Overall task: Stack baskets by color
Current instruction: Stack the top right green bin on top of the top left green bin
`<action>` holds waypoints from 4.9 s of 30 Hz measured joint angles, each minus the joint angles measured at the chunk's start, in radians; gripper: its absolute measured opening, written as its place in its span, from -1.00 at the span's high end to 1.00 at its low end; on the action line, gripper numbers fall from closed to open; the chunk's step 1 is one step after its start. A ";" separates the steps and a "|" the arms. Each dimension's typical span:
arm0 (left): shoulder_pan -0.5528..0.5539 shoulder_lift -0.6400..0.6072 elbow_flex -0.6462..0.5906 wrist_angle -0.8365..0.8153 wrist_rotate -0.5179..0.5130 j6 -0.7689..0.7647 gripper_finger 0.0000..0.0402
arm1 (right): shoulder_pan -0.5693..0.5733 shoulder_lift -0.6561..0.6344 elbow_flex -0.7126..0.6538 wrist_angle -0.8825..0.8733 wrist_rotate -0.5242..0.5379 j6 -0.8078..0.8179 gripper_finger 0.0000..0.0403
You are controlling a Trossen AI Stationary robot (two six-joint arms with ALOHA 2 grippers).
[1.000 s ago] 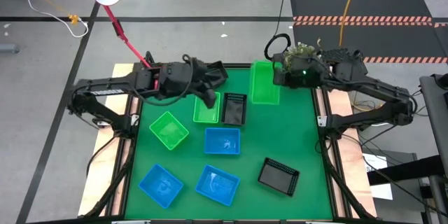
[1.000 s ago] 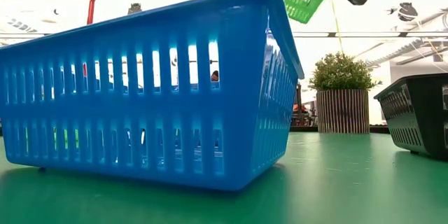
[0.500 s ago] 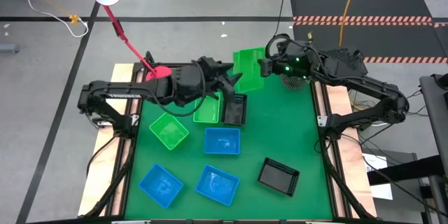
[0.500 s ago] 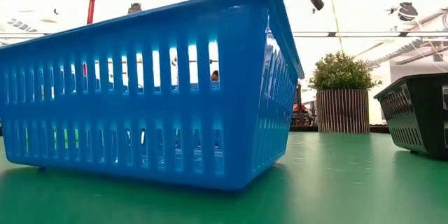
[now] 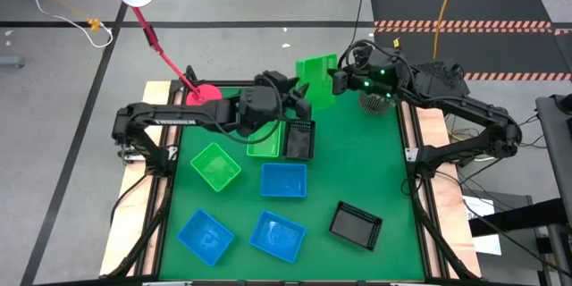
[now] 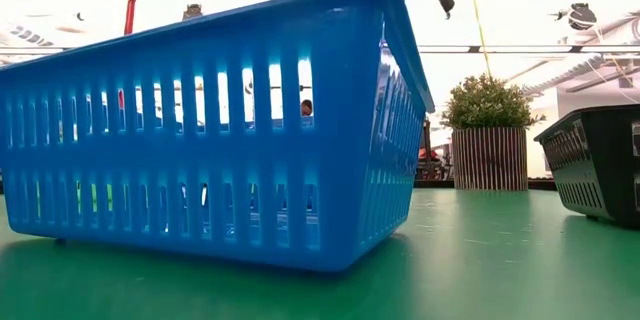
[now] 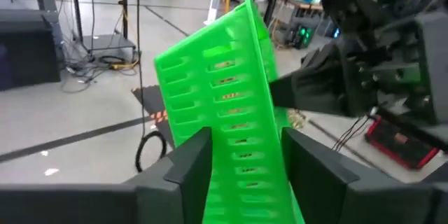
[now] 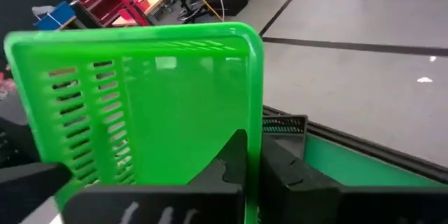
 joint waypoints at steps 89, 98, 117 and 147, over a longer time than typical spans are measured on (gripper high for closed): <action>0.225 -0.453 -0.003 -0.836 0.557 -0.673 0.96 | -0.019 -0.179 -0.002 -0.010 -0.758 -0.320 -0.45; 0.241 -0.344 -0.016 -0.836 0.575 -0.655 0.94 | -0.019 -0.179 -0.002 -0.081 -0.681 -0.418 -0.17; 0.340 -0.254 -0.124 -0.808 0.662 -0.558 0.95 | -0.019 -0.183 -0.002 -0.080 -0.682 -0.442 0.19; 0.255 -0.254 -0.531 -0.569 0.599 -0.741 0.94 | -0.021 -0.183 -0.001 -0.071 -0.577 -0.525 0.20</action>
